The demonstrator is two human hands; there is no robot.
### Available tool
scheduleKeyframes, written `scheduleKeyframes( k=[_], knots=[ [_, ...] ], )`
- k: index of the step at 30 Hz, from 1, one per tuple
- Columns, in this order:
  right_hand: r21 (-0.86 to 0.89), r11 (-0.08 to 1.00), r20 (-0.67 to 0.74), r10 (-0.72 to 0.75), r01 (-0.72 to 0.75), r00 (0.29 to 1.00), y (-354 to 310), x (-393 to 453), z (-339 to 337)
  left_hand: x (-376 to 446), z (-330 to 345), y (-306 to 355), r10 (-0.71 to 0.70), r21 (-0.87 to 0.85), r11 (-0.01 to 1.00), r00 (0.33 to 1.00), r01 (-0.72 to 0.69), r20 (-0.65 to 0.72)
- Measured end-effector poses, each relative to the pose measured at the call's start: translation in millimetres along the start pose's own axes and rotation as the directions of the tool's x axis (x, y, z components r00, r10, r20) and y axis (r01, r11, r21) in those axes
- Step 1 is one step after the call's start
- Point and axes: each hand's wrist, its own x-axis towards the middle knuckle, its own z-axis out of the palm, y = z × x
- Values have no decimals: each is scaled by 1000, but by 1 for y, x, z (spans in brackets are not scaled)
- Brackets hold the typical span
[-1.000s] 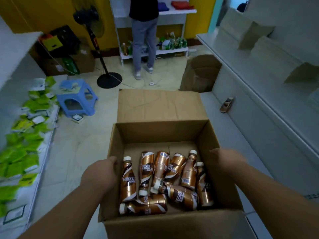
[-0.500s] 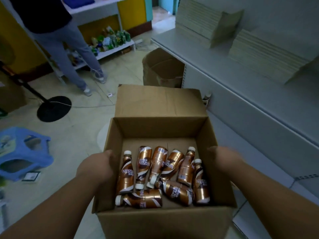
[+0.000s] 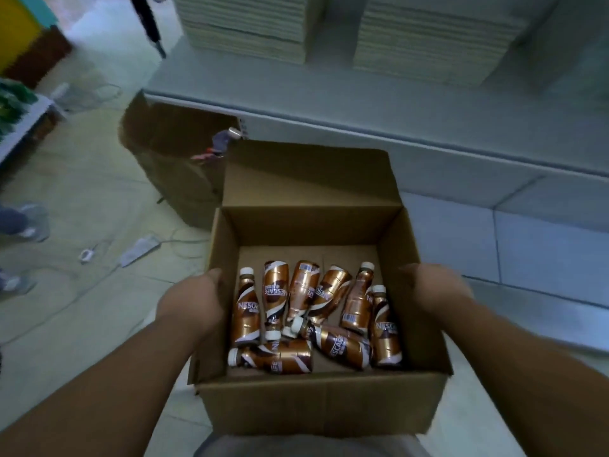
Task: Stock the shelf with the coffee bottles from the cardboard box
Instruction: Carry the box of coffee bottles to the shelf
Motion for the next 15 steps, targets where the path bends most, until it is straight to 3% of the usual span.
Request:
scheduleKeyframes(
  k=[6,15],
  knots=[
    [140,944,10,301,-299,954,9,-63,38,38,-11,22,293,64,953,955,-296,53],
    [331,739,115,586,-587,802,46,-167,128,29,14,106,608,253,745,784,-617,124]
  ],
)
